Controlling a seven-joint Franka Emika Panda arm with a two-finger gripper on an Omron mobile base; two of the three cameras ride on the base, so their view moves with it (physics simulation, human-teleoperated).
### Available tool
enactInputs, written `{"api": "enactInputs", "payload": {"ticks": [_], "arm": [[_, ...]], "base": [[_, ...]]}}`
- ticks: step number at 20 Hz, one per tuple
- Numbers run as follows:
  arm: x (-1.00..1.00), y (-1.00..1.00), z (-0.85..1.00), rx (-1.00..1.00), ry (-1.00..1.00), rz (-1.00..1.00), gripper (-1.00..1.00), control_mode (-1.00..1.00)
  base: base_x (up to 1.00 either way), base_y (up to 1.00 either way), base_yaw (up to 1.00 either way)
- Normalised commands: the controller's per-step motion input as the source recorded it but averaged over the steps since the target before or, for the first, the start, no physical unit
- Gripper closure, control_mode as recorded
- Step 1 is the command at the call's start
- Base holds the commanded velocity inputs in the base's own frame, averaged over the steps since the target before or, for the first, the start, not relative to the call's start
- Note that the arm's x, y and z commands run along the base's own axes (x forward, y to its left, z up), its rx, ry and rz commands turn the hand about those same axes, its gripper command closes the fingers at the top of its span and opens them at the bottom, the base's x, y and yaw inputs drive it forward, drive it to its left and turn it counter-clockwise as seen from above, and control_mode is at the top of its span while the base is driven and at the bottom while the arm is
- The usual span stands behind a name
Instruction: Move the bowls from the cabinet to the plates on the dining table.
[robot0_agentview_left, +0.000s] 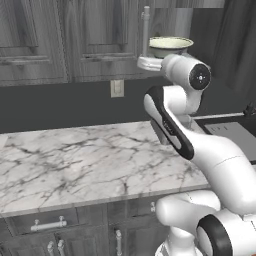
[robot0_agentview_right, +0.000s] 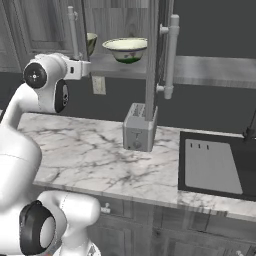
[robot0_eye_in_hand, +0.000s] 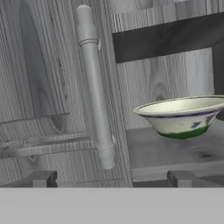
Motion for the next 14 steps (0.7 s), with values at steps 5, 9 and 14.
{"api": "enactInputs", "payload": {"ticks": [5,9,14], "arm": [[0.27,0.08,0.0,0.0,-0.01,-0.03,-1.0,-1.0],[0.51,0.05,0.0,0.0,-0.01,-0.07,-1.0,-1.0],[0.61,0.0,0.0,0.0,0.0,-0.07,-1.0,-1.0]], "base": [[0.0,0.0,0.0],[0.0,0.0,0.0],[0.0,0.0,0.0]]}}
